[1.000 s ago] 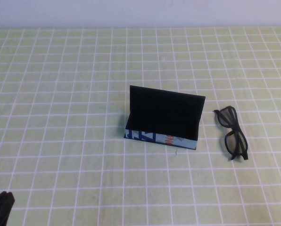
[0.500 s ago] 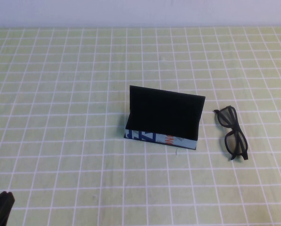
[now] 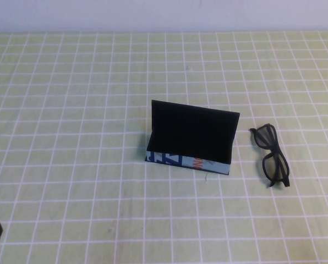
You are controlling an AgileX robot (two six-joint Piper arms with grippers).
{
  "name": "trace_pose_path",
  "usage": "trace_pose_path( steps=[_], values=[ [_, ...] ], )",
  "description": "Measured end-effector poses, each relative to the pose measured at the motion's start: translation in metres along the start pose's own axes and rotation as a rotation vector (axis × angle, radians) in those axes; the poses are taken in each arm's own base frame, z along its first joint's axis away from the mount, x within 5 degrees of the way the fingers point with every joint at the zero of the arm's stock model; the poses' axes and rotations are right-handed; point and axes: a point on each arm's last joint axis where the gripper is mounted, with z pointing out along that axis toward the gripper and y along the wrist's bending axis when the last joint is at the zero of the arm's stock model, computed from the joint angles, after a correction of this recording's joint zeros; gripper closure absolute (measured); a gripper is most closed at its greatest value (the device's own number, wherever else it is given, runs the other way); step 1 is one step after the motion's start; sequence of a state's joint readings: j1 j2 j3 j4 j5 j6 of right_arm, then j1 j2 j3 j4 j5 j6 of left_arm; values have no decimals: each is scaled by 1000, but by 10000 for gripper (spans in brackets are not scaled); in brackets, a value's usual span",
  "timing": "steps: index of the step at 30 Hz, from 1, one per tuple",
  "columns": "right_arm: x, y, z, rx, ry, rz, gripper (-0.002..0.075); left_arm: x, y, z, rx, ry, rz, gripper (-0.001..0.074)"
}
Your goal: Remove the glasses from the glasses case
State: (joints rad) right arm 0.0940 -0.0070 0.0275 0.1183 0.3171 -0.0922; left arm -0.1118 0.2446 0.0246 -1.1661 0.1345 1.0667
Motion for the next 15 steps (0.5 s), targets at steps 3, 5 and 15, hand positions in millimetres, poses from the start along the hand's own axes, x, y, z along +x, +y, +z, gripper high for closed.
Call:
trace_pose_path(
  steps=[3, 5, 15],
  values=[
    [0, 0, 0, 0, 2, 0, 743, -1, 6, -2, -68, -19, 59, 739],
    [0, 0, 0, 0, 2, 0, 743, -3, 8, -5, -93, -54, 51, 739],
    [0, 0, 0, 0, 3, -2, 743, 7, 13, -19, -156, -38, 92, 739]
  ],
)
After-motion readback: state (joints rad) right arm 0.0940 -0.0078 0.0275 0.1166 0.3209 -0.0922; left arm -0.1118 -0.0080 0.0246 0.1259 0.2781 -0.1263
